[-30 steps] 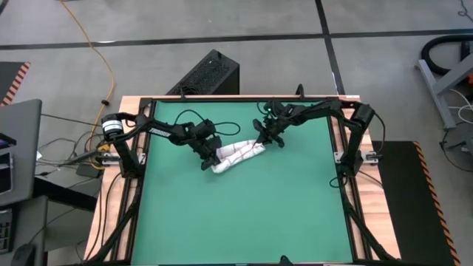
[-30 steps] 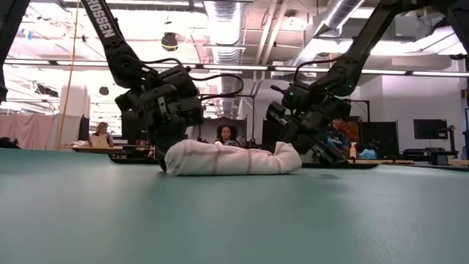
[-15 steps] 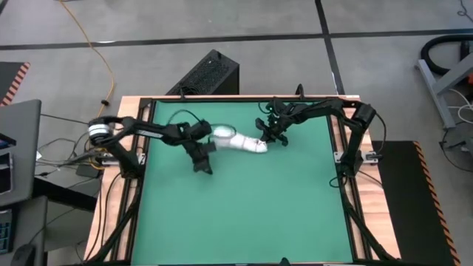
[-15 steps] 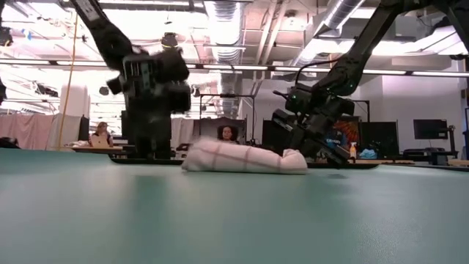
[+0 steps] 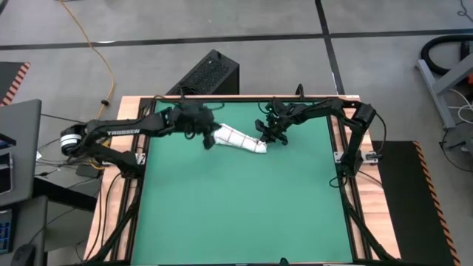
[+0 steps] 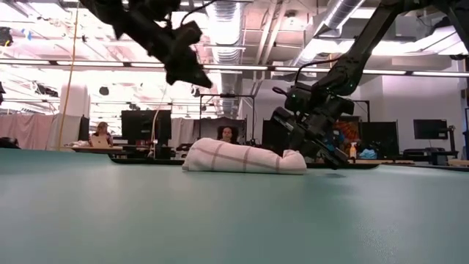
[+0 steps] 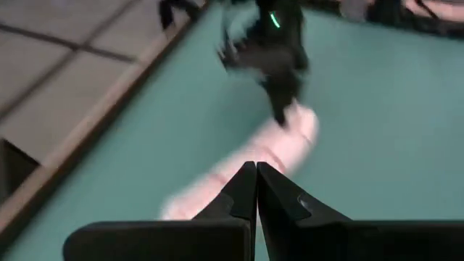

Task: Roll towel
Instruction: Roll the white towel

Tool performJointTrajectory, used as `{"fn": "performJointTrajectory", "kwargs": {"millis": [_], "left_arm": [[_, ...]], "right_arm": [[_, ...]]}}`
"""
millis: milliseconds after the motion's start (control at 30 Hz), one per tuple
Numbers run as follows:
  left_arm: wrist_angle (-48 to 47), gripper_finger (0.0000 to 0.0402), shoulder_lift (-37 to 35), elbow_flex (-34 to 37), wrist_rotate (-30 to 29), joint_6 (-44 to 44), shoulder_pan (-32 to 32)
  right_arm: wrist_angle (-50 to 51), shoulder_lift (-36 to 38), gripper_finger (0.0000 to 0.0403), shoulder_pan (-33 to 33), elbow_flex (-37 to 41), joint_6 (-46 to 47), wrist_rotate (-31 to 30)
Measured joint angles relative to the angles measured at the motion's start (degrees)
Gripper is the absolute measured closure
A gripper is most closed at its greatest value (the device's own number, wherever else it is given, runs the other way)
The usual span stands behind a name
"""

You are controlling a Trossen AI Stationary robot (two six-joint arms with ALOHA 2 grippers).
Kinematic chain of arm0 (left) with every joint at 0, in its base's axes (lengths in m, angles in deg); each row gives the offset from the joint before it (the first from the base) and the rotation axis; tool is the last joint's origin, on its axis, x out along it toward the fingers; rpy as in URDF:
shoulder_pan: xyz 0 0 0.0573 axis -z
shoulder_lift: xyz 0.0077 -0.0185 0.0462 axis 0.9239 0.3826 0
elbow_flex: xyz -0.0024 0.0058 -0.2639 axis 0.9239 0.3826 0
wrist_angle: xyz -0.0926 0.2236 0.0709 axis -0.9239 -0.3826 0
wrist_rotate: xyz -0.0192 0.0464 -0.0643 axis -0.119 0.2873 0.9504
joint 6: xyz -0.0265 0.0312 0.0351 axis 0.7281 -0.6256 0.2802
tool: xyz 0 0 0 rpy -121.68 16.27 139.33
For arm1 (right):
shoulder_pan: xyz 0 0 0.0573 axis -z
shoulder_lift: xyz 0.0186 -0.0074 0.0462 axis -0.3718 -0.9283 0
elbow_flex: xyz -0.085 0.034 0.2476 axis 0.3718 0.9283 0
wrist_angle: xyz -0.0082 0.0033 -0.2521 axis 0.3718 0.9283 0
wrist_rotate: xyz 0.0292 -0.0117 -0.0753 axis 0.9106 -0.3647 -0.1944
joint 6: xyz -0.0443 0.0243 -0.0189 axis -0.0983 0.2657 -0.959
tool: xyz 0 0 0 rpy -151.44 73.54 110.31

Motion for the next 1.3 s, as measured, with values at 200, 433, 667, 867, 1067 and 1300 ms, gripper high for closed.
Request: {"fn": "performJointTrajectory", "kwargs": {"millis": [200,433,667,867,1067,1300], "left_arm": [[5.30,0.0402,10.07,-7.08,0.97,-8.09,-3.65],[-2.27,0.0402,26.63,-19.82,10.96,-8.12,-8.11],[-18.92,0.0402,31.59,-25.03,11.14,-7.88,-6.19],[-25.68,0.0402,31.31,-24.36,9.39,-5.03,-4.81],[-27.37,0.0402,30.59,-24.42,6.47,-4.37,-2.68],[-18.79,0.0402,26.76,-25.00,-0.58,-9.07,-2.70]], "right_arm": [[0.20,-0.02,0.0389,-1.29,0.00,-3.94,-2.10],[0.48,0.00,0.0389,-3.29,-0.06,-5.70,-4.70],[0.24,-0.04,0.0389,-4.15,-0.04,-6.19,-6.49],[0.06,-0.07,0.0389,-4.18,0.00,-7.07,-7.10],[-0.15,-0.07,0.0388,-4.20,0.00,-8.41,-7.17],[-0.28,-0.07,0.0388,-4.22,0.00,-9.30,-7.26]]}}
